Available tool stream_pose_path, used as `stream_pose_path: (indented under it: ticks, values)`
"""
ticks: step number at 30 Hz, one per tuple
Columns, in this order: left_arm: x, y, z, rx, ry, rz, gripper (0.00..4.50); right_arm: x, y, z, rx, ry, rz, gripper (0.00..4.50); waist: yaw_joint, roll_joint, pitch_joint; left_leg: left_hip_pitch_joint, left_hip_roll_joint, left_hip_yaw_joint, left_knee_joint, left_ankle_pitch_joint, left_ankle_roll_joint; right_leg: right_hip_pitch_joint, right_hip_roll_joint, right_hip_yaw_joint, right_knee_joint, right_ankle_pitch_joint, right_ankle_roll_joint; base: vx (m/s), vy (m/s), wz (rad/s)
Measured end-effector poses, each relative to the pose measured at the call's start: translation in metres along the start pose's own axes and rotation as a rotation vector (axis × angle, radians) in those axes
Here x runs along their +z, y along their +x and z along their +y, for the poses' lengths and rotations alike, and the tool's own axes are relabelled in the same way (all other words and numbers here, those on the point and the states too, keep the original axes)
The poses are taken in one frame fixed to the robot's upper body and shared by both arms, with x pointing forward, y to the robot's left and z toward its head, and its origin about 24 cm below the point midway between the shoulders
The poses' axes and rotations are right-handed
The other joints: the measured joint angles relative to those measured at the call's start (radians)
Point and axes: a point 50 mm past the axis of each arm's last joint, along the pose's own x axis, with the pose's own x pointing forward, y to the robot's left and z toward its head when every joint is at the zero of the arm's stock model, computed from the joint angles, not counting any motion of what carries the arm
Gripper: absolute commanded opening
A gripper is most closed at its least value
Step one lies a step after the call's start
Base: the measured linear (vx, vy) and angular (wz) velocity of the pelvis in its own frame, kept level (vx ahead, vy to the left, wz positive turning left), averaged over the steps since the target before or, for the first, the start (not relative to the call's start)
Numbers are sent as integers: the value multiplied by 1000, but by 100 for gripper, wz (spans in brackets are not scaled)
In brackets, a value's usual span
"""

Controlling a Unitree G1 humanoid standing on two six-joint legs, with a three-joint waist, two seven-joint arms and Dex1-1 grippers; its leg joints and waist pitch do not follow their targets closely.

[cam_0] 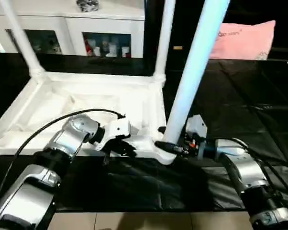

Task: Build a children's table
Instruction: Rotate leg to tighten

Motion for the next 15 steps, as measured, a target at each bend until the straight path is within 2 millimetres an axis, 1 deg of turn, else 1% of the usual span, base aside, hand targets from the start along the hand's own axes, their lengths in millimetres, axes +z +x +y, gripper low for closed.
stream_pose_path:
  ticks: [4,6,8,12,13,15]
  values:
    - [-2,2,1,1,-14,-5,0,-1,2,1,1,4,0,195,2,5,-5,0,0,0,0,0,0,0,0,0,0,0,0,0,0,0]
    - [-3,2,1,10,-29,-10,0,-1,3,0,-13,7,-1,195,2,5,-5,2,0,0,0,0,0,1,0,0,0,0,0,0,0,0]
    - [-5,1,3,43,-62,-10,0,-2,8,-2,-56,10,-2,195,0,5,-6,6,0,0,0,1,-1,4,0,0,2,1,-1,0,0,0]
    - [-8,-2,7,167,-138,-10,0,-2,22,-13,-222,25,1,195,-15,0,-3,10,0,2,-1,2,-2,2,-1,0,2,-2,3,0,0,0]
    - [-8,-1,6,214,-178,-22,0,1,29,-19,-287,44,-14,195,-26,-4,-1,10,0,2,-1,2,-2,0,-2,1,1,-2,3,0,0,0]
    - [-6,1,4,274,-228,-44,0,2,37,-27,-390,87,-33,195,-35,-9,1,10,0,2,-1,2,-3,-3,-2,0,0,-1,2,0,0,0]
